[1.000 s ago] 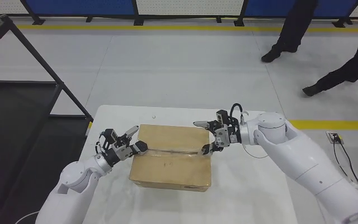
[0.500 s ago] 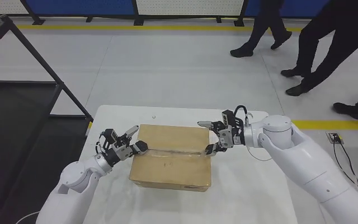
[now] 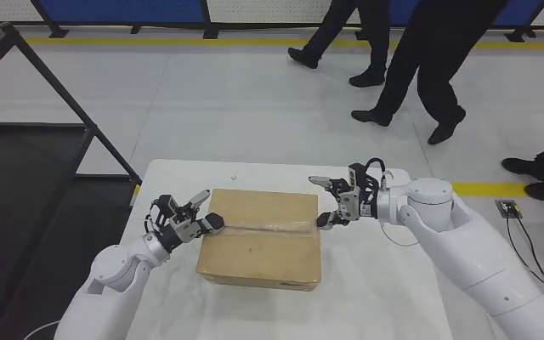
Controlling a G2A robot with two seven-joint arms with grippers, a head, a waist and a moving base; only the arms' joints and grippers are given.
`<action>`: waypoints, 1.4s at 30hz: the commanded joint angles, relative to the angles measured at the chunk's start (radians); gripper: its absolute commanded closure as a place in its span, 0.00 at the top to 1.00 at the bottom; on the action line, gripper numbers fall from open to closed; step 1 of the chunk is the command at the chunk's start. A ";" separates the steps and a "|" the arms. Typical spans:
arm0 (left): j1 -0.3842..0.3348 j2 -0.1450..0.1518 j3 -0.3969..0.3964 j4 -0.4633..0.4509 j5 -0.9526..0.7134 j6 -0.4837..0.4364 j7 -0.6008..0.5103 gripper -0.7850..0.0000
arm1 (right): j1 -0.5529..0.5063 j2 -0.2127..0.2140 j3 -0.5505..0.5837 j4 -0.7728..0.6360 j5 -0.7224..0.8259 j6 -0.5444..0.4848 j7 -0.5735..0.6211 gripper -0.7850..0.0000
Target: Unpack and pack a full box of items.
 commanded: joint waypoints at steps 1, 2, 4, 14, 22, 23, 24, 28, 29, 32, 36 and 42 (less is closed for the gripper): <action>0.001 0.000 -0.001 -0.001 0.000 0.000 0.001 1.00 | -0.011 0.003 0.014 -0.009 -0.004 0.004 -0.005 1.00; 0.001 -0.001 -0.001 -0.001 0.000 0.000 0.001 1.00 | -0.017 0.004 0.021 -0.013 -0.004 0.006 -0.009 1.00; 0.002 -0.001 -0.001 -0.002 0.002 0.000 -0.001 1.00 | -0.027 0.006 0.033 -0.021 -0.006 0.009 -0.015 1.00; 0.012 -0.002 -0.008 -0.010 0.002 -0.003 -0.002 1.00 | -0.085 0.018 0.106 -0.059 -0.015 -0.024 -0.065 1.00; 0.025 -0.002 -0.012 -0.026 0.004 -0.004 0.000 1.00 | -0.163 0.029 0.189 -0.111 -0.002 -0.128 -0.112 1.00; 0.026 -0.003 -0.013 -0.028 0.004 -0.004 0.001 1.00 | -0.176 0.030 0.201 -0.121 -0.002 -0.147 -0.117 1.00; 0.028 -0.003 -0.013 -0.030 0.004 -0.003 0.001 1.00 | -0.189 0.032 0.212 -0.131 0.003 -0.163 -0.114 1.00; 0.032 -0.003 -0.014 -0.038 0.008 -0.002 0.003 1.00 | -0.233 0.037 0.252 -0.160 0.020 -0.220 -0.092 1.00; 0.034 -0.003 -0.014 -0.041 0.007 -0.003 0.003 1.00 | -0.248 0.038 0.267 -0.167 0.038 -0.242 -0.071 1.00; 0.036 -0.004 -0.015 -0.044 0.007 -0.002 0.004 1.00 | -0.278 0.038 0.292 -0.164 0.116 -0.255 0.014 1.00; 0.040 -0.004 -0.015 -0.050 0.009 -0.001 0.007 1.00 | -0.271 0.032 0.295 -0.129 0.205 -0.177 0.121 1.00; 0.043 -0.005 -0.014 -0.055 0.012 0.001 0.009 1.00 | -0.214 0.011 0.247 -0.067 0.193 -0.123 0.134 1.00</action>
